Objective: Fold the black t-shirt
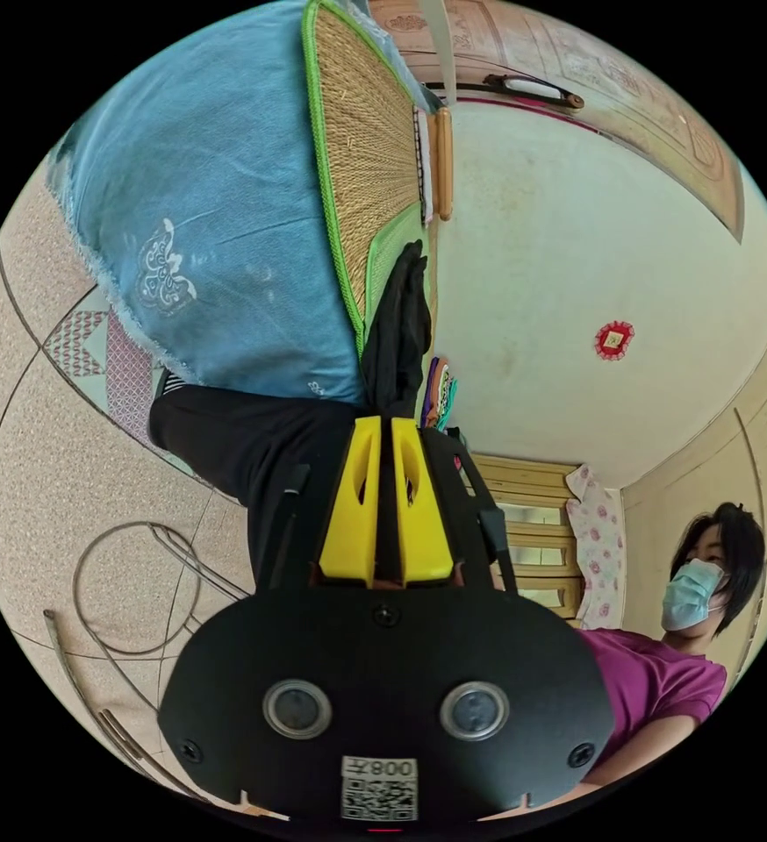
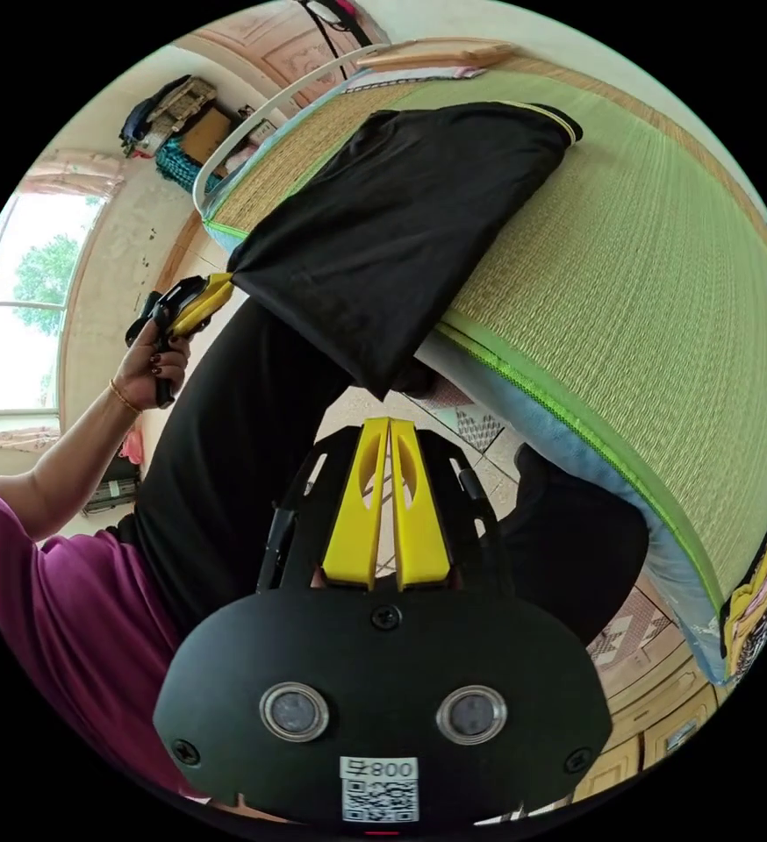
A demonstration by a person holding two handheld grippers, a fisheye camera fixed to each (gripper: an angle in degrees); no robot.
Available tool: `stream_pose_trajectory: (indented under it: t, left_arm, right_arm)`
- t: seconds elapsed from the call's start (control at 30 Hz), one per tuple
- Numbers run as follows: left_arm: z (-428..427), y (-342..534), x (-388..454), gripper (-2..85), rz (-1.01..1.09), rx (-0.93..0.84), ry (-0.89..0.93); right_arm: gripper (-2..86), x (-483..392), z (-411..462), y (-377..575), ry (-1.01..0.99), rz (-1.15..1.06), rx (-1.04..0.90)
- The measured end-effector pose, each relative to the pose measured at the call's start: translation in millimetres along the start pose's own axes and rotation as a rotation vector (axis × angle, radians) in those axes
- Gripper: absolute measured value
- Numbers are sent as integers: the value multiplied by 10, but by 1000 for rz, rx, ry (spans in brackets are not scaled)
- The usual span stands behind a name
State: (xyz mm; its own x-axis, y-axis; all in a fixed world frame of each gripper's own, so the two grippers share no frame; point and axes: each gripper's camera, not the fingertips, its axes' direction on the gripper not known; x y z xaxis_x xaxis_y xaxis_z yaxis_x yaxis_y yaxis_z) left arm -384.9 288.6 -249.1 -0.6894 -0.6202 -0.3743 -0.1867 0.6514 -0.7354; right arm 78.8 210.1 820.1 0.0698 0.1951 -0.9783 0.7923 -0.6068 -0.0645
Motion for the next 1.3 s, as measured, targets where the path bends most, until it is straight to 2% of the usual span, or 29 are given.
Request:
stream_pose_trajectory:
  t: [0.1,0.27,0.47,0.7,1.03,1.3]
  left_arm:
    - [-34,21,-13,21,2,-1,-7]
    - [-55,23,-8,22,9,-8,-1]
    - [-97,65,-44,36,10,-8,29]
    - [-150,185,-169,66,-26,31,110]
    - [-46,229,-181,102,-27,-1,123]
    - [88,101,-120,61,-26,1,92]
  right_arm:
    - [20,369,66,98,-127,67,-6]
    - [91,1290,249,249,-499,310,99]
    - [115,1876,564,367,-719,437,161]
    - [119,2201,835,373,-843,476,179]
    - [110,2456,1100,332,-923,474,193]
    - [46,2433,1191,297,-953,418,187]
